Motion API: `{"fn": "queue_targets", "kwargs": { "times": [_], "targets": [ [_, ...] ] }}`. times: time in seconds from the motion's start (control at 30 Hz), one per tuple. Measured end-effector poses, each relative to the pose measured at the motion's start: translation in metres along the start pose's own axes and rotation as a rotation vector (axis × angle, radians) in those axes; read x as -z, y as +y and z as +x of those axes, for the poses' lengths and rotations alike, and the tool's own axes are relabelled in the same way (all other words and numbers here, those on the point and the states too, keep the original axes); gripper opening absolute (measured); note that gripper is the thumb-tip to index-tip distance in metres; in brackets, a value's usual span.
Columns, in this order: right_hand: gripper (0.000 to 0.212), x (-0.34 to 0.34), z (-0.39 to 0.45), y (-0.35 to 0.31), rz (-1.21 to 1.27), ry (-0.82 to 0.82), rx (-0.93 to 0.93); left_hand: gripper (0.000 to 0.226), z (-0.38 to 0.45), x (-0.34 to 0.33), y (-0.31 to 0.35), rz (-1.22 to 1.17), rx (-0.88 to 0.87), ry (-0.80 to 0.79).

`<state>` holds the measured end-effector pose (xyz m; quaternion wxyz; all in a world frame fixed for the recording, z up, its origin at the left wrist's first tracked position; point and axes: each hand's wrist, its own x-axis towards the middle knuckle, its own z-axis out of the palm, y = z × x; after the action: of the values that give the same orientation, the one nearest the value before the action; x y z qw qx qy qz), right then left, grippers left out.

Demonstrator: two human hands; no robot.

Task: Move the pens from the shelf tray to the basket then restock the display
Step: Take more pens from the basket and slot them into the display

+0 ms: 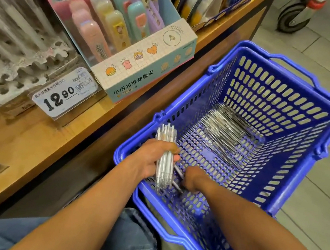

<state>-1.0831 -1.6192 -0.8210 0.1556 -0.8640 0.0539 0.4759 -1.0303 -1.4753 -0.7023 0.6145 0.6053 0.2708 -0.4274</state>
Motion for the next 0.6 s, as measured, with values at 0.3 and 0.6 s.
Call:
{"fn": "queue_targets", "kwargs": {
  "times": [0.3, 0.6],
  "targets": [
    [0.008, 0.077, -0.099, 0.006, 0.937, 0.162, 0.141, 0.003, -0.002, -0.004, 0.001, -0.035, 0.016, -0.024],
    [0.026, 0.062, -0.15, -0.047, 1.037, 0.3, 0.363, 0.038, -0.007, -0.006, 0.002, -0.156, -0.017, -0.192]
  ]
}}
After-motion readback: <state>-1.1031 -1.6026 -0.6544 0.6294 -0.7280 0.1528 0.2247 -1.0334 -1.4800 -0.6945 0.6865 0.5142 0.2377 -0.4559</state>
